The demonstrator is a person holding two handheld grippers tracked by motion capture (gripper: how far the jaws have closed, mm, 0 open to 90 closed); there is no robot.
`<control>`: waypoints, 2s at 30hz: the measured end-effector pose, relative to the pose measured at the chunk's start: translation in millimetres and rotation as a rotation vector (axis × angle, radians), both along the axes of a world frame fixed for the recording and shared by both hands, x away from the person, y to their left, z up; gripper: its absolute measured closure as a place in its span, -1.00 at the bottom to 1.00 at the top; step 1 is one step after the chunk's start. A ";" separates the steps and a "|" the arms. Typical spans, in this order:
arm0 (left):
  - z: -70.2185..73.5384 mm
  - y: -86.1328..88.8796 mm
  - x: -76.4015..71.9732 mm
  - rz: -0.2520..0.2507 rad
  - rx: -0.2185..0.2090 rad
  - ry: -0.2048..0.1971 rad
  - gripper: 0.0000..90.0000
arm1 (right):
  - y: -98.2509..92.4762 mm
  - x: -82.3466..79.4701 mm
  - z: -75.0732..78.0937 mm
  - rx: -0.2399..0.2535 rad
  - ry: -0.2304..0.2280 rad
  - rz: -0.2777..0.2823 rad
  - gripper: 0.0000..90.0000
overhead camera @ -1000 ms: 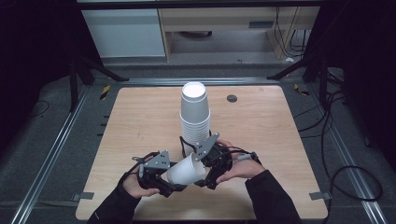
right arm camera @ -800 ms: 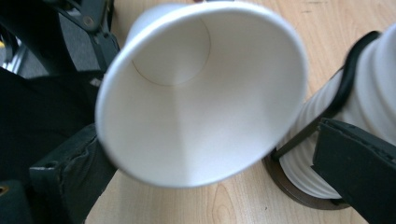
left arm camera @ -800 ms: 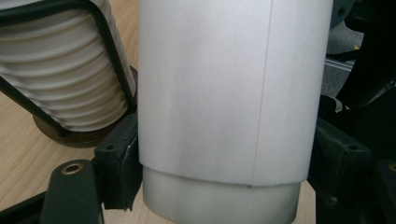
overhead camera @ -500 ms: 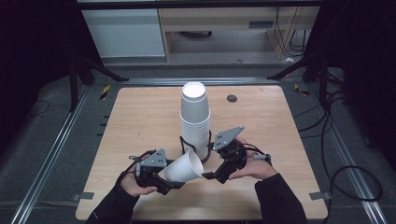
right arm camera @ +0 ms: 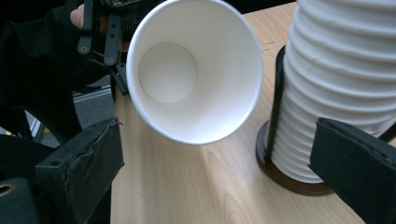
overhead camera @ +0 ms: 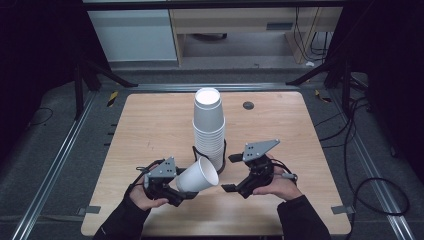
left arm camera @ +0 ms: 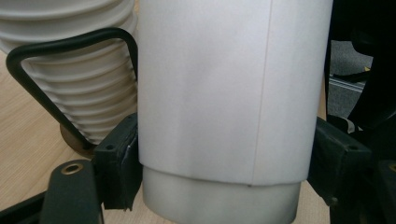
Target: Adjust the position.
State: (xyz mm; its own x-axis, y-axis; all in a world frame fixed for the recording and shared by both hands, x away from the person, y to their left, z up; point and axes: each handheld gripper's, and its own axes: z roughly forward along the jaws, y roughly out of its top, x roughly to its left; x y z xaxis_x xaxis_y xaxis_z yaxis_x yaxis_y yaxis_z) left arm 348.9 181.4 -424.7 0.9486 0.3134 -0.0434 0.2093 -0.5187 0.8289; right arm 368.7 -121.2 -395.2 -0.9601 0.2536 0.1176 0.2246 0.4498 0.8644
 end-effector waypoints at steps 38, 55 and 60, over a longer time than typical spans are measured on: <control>-6.2 -31.4 -6.7 -0.036 -0.016 -0.035 -0.50 | 27.3 4.4 -28.9 0.092 0.122 0.039 -0.90; -7.8 -31.9 -6.0 -0.038 -0.018 -0.024 -0.52 | 26.0 3.7 -30.3 0.099 0.121 0.043 -0.81; -7.3 -30.9 -6.7 -0.027 -0.014 -0.028 -0.56 | 24.3 3.7 -28.3 0.107 0.115 0.039 -0.81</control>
